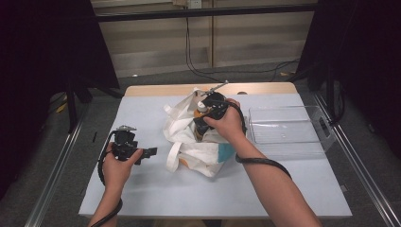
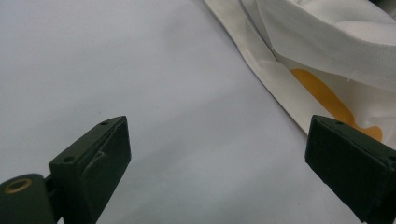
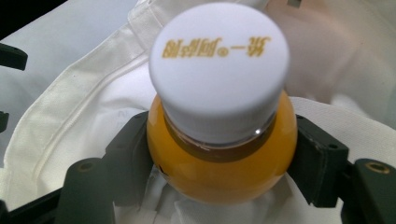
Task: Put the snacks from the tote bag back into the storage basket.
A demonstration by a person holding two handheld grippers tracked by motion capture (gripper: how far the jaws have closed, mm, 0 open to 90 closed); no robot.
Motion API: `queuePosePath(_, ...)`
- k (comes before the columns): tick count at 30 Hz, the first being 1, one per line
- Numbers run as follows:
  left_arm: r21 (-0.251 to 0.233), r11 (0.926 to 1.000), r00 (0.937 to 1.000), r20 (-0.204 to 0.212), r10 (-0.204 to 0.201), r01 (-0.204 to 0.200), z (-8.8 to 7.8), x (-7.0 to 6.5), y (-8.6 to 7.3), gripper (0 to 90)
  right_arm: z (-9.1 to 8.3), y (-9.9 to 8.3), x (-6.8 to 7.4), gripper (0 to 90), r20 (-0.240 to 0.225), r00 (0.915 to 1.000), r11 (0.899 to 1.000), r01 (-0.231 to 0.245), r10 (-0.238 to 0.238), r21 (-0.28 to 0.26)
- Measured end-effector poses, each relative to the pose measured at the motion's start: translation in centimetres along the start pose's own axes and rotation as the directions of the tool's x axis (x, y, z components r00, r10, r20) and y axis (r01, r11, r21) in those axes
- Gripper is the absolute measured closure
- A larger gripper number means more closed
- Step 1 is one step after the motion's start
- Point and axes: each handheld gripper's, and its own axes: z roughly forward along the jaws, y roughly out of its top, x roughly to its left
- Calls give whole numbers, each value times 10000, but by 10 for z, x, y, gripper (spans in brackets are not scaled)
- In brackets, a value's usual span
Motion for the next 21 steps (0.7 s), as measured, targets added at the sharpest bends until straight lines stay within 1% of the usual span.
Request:
queuePosePath(1,-102,9999,10000,-27,-79,78,1,-1,0,69,-1,1,0,303,1,10000,10000,-6,6,9)
queuePosePath(3,-85,10000,10000,-10,-33,33,1,-1,0,70,-2,2,0,303,-7,10000,10000,-40,40,48)
queuePosePath(5,-93,10000,10000,-6,-33,33,1,-1,1,70,-3,3,-1,304,-32,10000,10000,23,-22,59)
queuePosePath(8,-105,9999,10000,9,-33,33,1,-1,1,70,-5,4,-1,304,-48,10000,9998,10,-9,197)
queuePosePath(11,-106,9999,10000,-58,-8,7,0,0,1,70,-9,6,-2,304,-86,10000,9999,-7,8,158)
queuePosePath(12,-46,10000,9999,-75,78,-78,0,0,1,70,-9,7,-2,304,-83,10000,10000,16,-15,89)
queuePosePath(13,-58,10000,10000,-61,43,-44,0,0,1,70,-11,8,-2,304,-89,10000,9999,-24,25,109)
queuePosePath(14,-51,10000,10000,-58,47,-47,0,0,1,70,-11,9,-2,304,-86,9999,9999,78,-77,93)
queuePosePath(15,-57,10000,10000,-72,38,-39,0,0,1,70,-12,10,-1,304,-77,10000,9998,-6,8,199)
queuePosePath(17,-117,9999,9999,-99,34,-35,0,-1,1,71,-13,11,-2,304,-81,10000,9994,10,-8,340)
queuePosePath(18,-105,9999,9999,-117,80,-81,-1,-1,1,71,-14,12,-2,304,-108,9999,9993,32,-28,372)
queuePosePath(20,-169,9999,10000,-75,-15,13,0,-2,1,73,-15,13,-3,304,-140,9999,9989,-5,11,467)
queuePosePath(21,-179,9998,9999,-137,40,-42,0,-2,1,73,-16,13,-3,304,-144,9999,9988,-27,34,484)
